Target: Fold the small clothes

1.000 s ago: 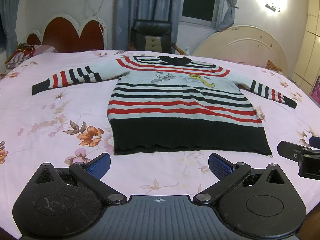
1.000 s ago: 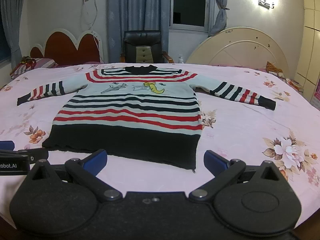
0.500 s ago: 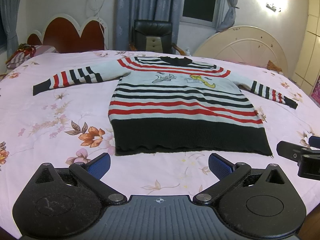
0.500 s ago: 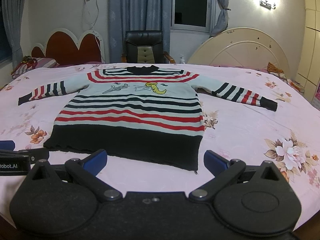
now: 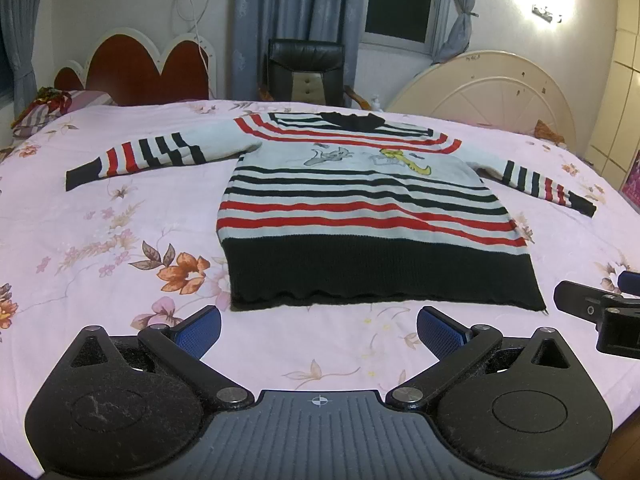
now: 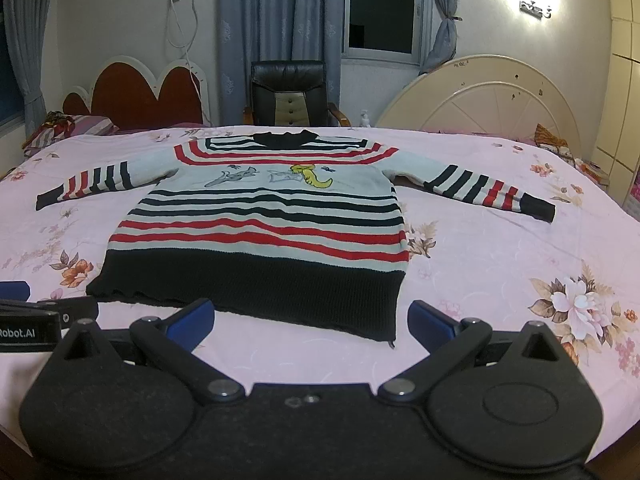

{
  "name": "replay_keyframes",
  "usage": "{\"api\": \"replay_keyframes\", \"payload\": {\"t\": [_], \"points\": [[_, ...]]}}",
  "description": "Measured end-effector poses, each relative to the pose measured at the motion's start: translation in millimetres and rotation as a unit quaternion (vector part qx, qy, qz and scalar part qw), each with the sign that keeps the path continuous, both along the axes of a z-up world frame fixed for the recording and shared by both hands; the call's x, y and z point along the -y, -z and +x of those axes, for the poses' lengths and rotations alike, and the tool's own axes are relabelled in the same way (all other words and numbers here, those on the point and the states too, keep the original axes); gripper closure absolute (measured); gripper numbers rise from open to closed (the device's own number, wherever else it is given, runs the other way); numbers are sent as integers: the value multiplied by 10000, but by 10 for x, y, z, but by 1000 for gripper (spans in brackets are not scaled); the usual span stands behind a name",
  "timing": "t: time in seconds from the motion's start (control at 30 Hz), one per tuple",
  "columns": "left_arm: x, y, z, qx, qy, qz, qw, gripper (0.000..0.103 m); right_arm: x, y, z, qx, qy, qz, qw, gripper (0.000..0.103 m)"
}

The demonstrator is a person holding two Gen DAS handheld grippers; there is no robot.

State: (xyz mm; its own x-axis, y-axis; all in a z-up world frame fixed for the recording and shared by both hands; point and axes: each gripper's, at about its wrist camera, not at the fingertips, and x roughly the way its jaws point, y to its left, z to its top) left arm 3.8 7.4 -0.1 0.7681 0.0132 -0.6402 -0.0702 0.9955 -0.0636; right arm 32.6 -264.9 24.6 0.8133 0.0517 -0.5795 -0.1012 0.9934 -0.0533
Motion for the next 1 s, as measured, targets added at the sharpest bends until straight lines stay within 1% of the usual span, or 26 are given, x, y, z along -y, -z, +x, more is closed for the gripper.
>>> {"api": "replay_keyframes", "payload": {"t": [1.0], "points": [[-42,46,0,-28,-26,-8,10000,0,10,11,9,-12,3,3,10000,1]]}}
